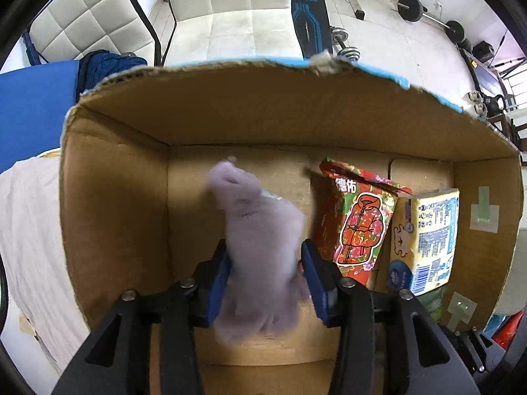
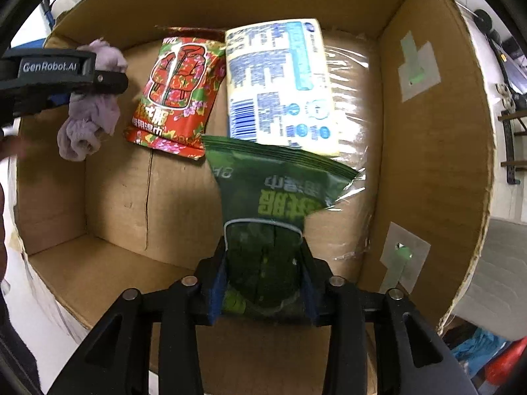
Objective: Organize soft objects
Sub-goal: 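Lower the cloth toy and green bag into the box and open both tools, then withdraw both tools and reach toward the blue tube and orange panda bag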
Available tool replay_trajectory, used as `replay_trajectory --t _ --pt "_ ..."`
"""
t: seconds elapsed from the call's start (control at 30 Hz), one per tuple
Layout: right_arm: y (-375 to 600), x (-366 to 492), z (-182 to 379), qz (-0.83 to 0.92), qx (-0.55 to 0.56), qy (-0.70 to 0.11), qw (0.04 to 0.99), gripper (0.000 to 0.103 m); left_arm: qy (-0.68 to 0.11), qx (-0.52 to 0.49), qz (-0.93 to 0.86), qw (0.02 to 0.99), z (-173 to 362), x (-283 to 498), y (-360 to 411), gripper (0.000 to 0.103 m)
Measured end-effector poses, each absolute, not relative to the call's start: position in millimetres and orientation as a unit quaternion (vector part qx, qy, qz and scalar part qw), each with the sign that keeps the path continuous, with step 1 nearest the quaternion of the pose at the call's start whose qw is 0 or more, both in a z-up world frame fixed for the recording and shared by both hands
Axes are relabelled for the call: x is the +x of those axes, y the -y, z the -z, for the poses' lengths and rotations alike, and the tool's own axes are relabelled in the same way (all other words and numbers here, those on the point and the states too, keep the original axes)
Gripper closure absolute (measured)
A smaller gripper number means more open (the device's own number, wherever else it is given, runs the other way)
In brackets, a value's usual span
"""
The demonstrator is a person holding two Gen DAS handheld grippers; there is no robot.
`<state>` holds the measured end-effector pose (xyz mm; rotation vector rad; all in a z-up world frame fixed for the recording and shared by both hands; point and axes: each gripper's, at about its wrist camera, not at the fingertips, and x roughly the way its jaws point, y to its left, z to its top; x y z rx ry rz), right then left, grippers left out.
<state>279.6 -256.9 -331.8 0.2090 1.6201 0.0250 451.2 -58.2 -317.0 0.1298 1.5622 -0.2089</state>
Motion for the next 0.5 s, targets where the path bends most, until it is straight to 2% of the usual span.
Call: replay_trajectory --t 0.1,0.17,0.23,0.3,0.4,0.5 --pt "260.3 275.7 322.9 -0.008 0.105 -0.711 0.695 0.022 -0.697 0.048 0.092 0.710 309.4 451.8 52.4 0.050" --pt "261.1 272.8 318.7 -0.005 0.108 -0.707 0.698 0.019 -0.691 0.047 0.088 0.716 302.6 451.0 49.9 0.042" --pt "259.9 270.1 312.7 0.001 0.102 -0.702 0.705 0.007 -0.682 0.050 0.084 0.725 292.9 448.2 47.2 0.032" --pt "258.3 266.6 305.2 0.009 0.098 -0.695 0.712 0.002 -0.674 0.057 0.078 0.732 283.7 442.2 45.1 0.018" --pt "252.6 268.3 292.0 0.022 0.093 -0.681 0.726 0.000 -0.665 0.062 0.073 0.740 271.6 429.5 40.9 0.010" --pt "254.9 266.8 280.5 0.035 0.091 -0.668 0.738 0.000 -0.656 0.058 0.072 0.749 258.3 414.7 35.0 0.009"
